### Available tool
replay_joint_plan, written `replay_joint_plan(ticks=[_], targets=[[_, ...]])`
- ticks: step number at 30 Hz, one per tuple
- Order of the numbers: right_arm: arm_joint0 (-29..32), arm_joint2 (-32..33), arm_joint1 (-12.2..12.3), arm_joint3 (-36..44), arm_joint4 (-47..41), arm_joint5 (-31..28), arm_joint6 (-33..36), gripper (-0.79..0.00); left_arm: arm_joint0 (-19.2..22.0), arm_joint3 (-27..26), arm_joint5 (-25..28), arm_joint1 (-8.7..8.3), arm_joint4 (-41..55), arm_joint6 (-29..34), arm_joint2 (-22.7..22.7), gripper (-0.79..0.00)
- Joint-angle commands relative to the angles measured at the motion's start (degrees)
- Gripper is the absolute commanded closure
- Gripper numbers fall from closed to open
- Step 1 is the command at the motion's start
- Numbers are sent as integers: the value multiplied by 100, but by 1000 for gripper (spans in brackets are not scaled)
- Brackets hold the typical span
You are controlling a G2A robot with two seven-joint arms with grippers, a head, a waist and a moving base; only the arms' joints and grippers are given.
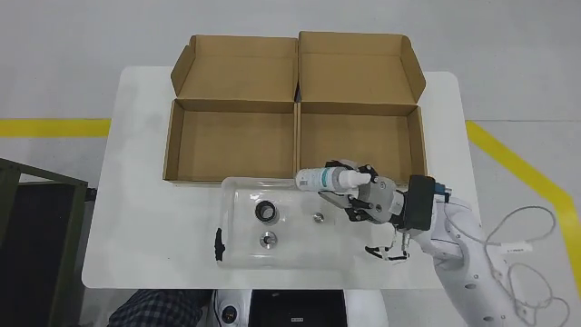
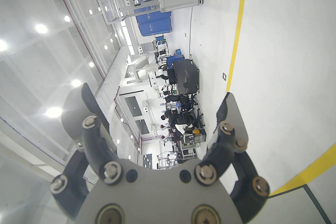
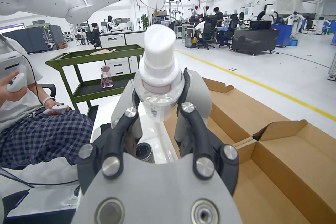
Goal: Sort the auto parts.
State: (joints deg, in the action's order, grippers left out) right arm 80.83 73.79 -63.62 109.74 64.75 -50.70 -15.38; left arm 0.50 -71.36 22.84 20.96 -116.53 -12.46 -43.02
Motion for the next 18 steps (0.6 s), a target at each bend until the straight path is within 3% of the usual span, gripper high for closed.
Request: replay_joint_plan(ticks=[1, 18], targets=[[-14, -8, -1, -42, 35, 95, 89, 0, 0, 0, 0, 0, 0, 0, 0, -785], [-625, -350, -90, -721, 271, 1133, 902, 0, 0, 0, 0, 0, 0, 0, 0, -785]])
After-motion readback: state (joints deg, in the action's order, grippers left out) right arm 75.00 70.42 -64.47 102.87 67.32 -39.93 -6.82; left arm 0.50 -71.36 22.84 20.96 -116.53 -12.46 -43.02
